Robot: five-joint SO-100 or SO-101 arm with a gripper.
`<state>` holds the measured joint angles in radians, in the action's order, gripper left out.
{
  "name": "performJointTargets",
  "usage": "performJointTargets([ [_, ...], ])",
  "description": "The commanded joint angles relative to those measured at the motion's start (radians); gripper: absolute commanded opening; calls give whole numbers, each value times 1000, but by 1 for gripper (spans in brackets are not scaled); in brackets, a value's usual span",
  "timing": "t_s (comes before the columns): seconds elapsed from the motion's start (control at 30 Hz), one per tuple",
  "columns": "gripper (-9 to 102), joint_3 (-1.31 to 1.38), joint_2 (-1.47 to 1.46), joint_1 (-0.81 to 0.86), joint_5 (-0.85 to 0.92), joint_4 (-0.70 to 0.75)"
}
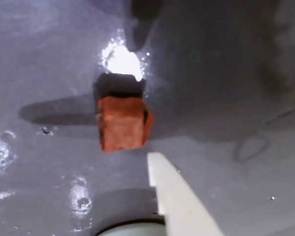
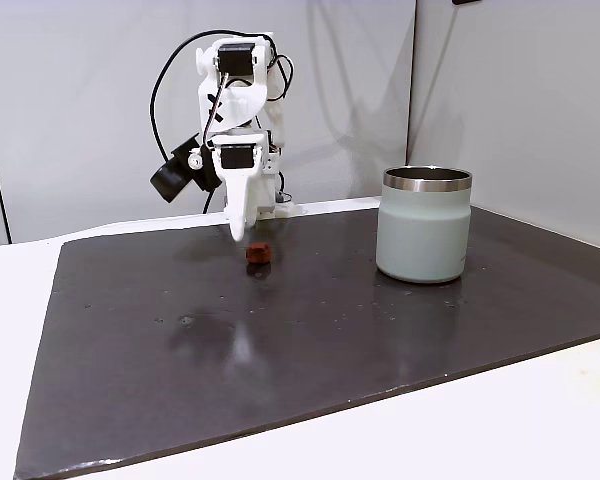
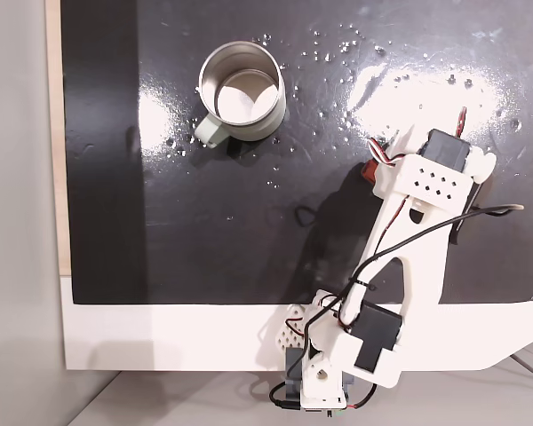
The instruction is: Grasp a cube and put it in the cup.
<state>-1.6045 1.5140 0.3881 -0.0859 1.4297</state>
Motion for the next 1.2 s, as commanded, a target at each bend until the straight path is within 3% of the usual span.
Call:
performJointTargets([
  [0.0,41,18,-3,-18,9,-34],
  [0.63,41,-204,35,-43,72,-173],
  [1.17,22,-225,6,-41,71,-212],
])
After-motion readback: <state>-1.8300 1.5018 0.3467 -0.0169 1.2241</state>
